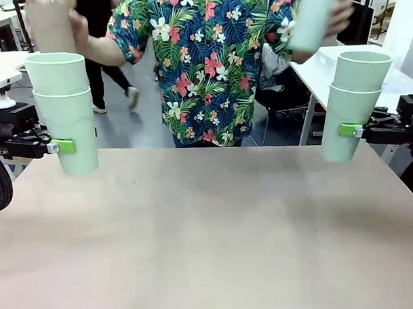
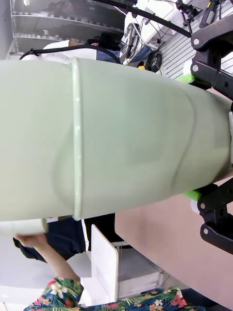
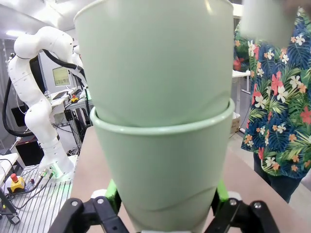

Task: Stack the cups and store them in the basket.
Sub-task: Place the stack of Reusable plastic cups into the Pantry Basket.

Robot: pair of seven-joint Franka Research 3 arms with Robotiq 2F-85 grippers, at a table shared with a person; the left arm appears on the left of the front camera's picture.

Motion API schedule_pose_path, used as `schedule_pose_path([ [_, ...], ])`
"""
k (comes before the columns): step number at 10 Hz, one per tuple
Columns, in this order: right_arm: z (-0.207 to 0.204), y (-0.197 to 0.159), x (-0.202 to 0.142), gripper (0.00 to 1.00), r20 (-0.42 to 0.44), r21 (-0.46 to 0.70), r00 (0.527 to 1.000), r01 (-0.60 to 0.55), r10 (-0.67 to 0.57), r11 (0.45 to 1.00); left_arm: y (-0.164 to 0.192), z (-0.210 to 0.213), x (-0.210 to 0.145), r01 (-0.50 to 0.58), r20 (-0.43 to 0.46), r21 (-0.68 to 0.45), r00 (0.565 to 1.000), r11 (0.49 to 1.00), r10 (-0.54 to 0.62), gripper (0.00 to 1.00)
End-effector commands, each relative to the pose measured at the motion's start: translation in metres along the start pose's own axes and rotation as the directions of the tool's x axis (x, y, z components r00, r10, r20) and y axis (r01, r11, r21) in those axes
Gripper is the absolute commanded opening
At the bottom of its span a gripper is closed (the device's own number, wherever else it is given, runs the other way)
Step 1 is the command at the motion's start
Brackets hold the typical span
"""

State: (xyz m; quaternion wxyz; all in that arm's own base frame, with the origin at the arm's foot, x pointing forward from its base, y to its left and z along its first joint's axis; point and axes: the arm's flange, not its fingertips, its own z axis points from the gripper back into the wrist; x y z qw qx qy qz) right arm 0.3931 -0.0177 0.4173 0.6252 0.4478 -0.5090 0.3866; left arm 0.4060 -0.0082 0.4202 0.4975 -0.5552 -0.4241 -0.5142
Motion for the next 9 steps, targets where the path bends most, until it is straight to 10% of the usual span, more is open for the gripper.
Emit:
schedule_pose_path([
  [1, 0.0002, -0.0022, 0.0036, 0.87, -0.003, 0.001, 1.0, -0.011, 0.011, 1.0, -0.0014, -0.0002, 0.0039, 0.007, 0.004, -0.003, 1.0, 1.0, -0.007, 0.84],
  [9, 0.0002, -0.0022, 0.0036, 0.87, -0.003, 0.001, 1.0, -0.011, 0.011, 1.0, -0.0014, -0.0002, 0.0039, 0.007, 0.004, -0.003, 1.0, 1.0, -0.007, 0.84],
])
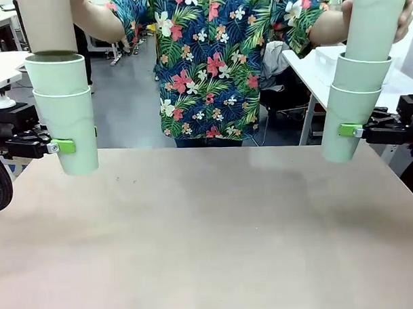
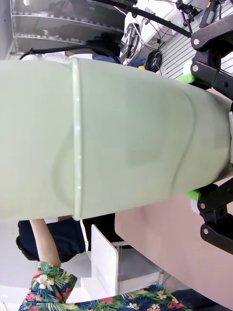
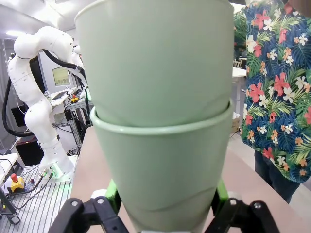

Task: Stack the cups and store them in the basket.
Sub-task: Place the stack of Reusable plastic cups into the Pantry Basket.

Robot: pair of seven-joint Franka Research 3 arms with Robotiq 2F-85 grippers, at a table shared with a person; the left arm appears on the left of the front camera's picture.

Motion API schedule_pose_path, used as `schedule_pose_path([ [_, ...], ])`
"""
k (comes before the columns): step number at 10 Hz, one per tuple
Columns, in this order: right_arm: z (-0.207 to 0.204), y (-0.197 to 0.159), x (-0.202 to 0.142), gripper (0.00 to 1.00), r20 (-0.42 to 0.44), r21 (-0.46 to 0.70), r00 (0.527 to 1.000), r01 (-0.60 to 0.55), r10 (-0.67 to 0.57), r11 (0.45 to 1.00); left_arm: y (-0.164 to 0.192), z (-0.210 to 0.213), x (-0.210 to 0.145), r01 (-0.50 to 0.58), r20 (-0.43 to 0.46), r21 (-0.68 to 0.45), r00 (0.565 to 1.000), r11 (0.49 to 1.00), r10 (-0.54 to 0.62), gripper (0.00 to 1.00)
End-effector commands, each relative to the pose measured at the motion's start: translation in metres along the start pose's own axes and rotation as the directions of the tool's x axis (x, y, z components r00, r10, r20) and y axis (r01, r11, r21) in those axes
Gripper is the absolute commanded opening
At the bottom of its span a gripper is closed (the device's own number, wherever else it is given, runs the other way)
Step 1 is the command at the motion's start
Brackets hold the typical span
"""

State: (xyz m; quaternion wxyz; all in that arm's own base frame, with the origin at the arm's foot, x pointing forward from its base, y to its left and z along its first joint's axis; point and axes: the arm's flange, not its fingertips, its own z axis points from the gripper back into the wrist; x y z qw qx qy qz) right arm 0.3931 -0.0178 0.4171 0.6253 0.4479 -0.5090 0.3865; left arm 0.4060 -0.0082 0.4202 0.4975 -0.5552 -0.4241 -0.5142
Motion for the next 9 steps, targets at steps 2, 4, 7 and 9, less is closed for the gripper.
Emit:
schedule_pose_path([
  [2, 0.0002, -0.0021, 0.0037, 0.87, -0.002, 0.001, 1.0, -0.012, 0.012, 1.0, -0.0014, -0.0002, 0.0039, 0.007, 0.004, -0.003, 1.0, 1.0, -0.007, 0.84],
  [4, 0.0002, -0.0021, 0.0037, 0.87, -0.002, 0.001, 1.0, -0.012, 0.012, 1.0, -0.0014, -0.0002, 0.0039, 0.007, 0.004, -0.003, 1.0, 1.0, -0.007, 0.84],
  [7, 0.0002, -0.0021, 0.0037, 0.87, -0.002, 0.001, 1.0, -0.012, 0.012, 1.0, -0.0014, -0.0002, 0.0039, 0.007, 0.004, -0.003, 1.0, 1.0, -0.007, 0.84],
  [9, 0.0002, -0.0021, 0.0037, 0.87, -0.002, 0.001, 1.0, -0.012, 0.012, 1.0, -0.0014, -0.0002, 0.0039, 0.007, 0.004, -0.003, 1.0, 1.0, -0.007, 0.84],
])
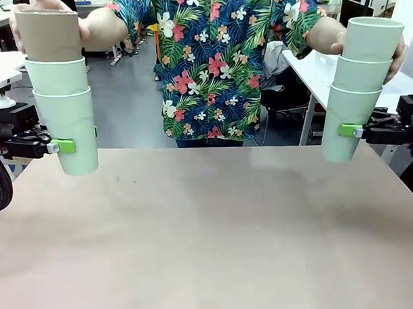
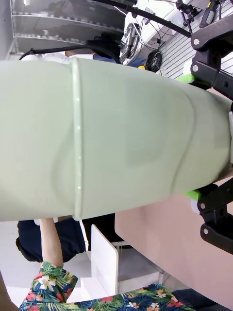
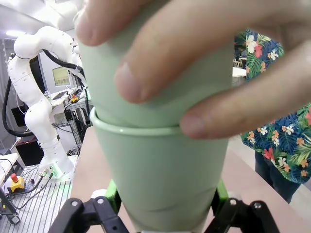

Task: Stack the cups and store them in the basket.
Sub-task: Place the stack of Reusable plastic cups into the Pantry Basket.

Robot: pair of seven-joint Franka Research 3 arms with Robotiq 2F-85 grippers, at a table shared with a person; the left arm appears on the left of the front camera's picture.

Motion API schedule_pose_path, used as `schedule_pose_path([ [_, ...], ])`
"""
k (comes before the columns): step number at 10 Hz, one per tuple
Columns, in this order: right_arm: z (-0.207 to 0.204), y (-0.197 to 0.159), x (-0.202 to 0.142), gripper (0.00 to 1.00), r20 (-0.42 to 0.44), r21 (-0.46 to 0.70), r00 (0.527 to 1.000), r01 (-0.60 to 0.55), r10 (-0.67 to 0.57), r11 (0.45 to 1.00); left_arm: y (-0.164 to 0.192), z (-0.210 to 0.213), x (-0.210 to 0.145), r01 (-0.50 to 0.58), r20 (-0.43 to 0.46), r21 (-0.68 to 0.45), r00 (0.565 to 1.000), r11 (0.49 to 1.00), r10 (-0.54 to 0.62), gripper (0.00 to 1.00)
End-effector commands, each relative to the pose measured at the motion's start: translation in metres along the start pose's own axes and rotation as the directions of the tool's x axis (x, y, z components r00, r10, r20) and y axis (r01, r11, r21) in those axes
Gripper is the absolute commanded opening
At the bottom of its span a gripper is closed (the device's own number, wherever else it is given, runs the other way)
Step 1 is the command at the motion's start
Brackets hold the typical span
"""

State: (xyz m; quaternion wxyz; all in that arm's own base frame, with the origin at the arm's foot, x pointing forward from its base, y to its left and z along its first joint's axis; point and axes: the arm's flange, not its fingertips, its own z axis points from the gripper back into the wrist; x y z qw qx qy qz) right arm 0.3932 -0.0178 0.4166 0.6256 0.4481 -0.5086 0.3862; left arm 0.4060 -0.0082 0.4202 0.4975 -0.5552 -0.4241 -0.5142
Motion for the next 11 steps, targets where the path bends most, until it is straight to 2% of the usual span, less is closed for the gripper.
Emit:
schedule_pose_path([
  [1, 0.0003, -0.0019, 0.0042, 0.87, -0.002, 0.001, 1.0, -0.013, 0.013, 1.0, -0.0014, -0.0002, 0.0039, 0.007, 0.004, -0.003, 1.0, 1.0, -0.007, 0.84],
  [11, 0.0003, -0.0019, 0.0042, 0.87, -0.002, 0.001, 1.0, -0.013, 0.013, 1.0, -0.0014, -0.0002, 0.0039, 0.007, 0.004, -0.003, 1.0, 1.0, -0.007, 0.84],
])
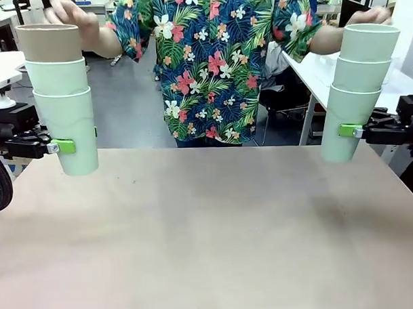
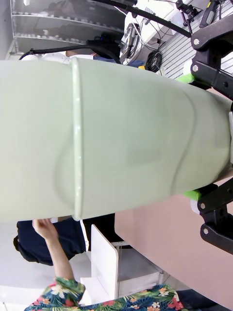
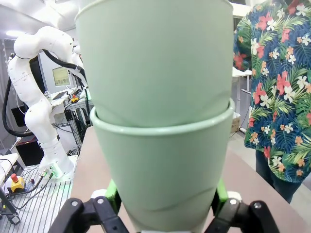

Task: Stack the cups and store them in the basket.
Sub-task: Place the stack of Reusable plastic cups into the Pantry Basket.

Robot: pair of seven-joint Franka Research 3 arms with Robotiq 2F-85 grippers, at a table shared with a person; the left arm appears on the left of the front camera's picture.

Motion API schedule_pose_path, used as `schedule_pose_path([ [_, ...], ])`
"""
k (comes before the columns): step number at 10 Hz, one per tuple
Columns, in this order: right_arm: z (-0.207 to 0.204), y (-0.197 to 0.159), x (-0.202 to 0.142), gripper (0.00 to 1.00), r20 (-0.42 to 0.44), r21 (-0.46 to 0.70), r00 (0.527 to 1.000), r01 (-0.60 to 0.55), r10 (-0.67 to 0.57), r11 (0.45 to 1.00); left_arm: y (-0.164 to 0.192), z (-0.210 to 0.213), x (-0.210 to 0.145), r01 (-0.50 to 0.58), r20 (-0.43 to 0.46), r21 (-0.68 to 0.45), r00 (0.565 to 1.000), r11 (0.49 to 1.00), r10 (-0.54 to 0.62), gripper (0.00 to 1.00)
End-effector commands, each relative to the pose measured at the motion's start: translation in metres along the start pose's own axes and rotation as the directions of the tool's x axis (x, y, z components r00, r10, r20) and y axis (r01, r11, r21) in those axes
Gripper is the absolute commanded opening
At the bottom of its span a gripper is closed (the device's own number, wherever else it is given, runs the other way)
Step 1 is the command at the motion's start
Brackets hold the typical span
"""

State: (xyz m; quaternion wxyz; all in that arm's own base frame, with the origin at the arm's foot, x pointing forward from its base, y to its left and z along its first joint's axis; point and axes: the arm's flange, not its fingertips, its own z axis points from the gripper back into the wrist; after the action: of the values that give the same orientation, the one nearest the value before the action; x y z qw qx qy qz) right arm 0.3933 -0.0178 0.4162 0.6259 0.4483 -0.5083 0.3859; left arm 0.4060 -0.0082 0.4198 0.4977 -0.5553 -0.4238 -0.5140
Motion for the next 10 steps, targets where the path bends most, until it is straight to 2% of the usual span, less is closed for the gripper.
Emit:
schedule_pose_path([
  [1, 0.0003, -0.0017, 0.0046, 0.87, -0.002, 0.001, 1.0, -0.014, 0.014, 1.0, -0.0014, -0.0003, 0.0043, 0.008, 0.004, -0.003, 1.0, 1.0, -0.008, 0.84],
  [10, 0.0003, -0.0017, 0.0046, 0.87, -0.002, 0.001, 1.0, -0.014, 0.014, 1.0, -0.0014, -0.0003, 0.0043, 0.008, 0.004, -0.003, 1.0, 1.0, -0.008, 0.84],
])
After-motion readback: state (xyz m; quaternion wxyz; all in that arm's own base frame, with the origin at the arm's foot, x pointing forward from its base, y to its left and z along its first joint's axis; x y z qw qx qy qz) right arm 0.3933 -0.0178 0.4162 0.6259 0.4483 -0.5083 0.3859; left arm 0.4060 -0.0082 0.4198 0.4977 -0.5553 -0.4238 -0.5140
